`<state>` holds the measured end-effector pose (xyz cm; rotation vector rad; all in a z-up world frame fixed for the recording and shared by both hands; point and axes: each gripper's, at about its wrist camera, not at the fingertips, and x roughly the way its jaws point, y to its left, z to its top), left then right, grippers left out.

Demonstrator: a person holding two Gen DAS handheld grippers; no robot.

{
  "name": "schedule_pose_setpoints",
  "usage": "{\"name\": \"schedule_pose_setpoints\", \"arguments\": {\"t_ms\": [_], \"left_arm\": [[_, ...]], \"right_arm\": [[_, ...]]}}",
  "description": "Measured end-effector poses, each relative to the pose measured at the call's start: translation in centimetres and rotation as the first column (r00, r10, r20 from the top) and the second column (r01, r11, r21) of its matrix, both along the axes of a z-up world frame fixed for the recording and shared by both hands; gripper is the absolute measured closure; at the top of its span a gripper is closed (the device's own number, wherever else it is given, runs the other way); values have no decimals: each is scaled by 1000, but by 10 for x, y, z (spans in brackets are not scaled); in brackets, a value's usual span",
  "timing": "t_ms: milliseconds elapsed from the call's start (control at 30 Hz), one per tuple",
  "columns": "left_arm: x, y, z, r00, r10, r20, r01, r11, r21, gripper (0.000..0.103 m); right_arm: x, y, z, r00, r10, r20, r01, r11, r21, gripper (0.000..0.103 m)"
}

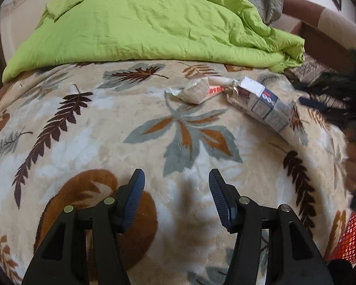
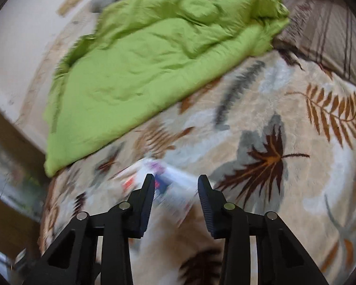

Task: Collect trash
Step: 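Move both open grippers back over the bed toward the remaining items, then grasp the blue-white medicine box with left gripper while right grasps the purple crumpled paper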

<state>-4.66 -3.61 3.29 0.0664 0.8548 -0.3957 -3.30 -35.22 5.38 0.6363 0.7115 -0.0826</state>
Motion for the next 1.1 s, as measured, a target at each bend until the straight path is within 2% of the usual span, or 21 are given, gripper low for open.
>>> {"name": "schedule_pose_setpoints", "arguments": {"t_ms": [67,133,233,300,500,667,767,833,933,1000,1100], "left_arm": [[4,2,1,1000,12,0,-12,1000,-7,48],[9,8,0,999,26,-23,-27,999,-38,48],[17,16,-1,997,56,-60,-61,995,-82,48],[20,19,-2,995,71,-72,-78,992,-95,48],[23,8,-2,991,43,-130,-61,989,-133,48],[34,-5,2,973,26,-231,-76,974,-213,48],[45,-22,3,950,5,-312,-91,961,-261,48],[52,-38,4,938,7,-346,-108,956,-274,42],[62,-60,4,919,62,-388,-171,952,-252,32],[71,-72,1,902,101,-419,-213,950,-229,32],[85,-96,-13,863,130,-488,-225,964,-143,32]], "right_arm": [[10,2,-17,999,-2,-34,4,998,58,63],[9,22,-27,996,73,-43,-67,989,132,63],[-7,64,-32,975,223,0,-218,954,207,64],[-27,76,-33,967,248,58,-255,933,255,64],[-59,60,-26,992,106,72,-112,989,98,64],[-65,43,-22,995,23,92,-29,997,68,64],[-68,28,-25,996,-22,92,12,994,105,64],[-71,22,-26,994,-42,96,30,992,124,64],[-76,15,-24,992,-77,105,65,991,116,64],[-80,11,-19,988,-99,119,88,992,93,64],[-84,8,-13,984,-121,135,115,992,51,64]]}}
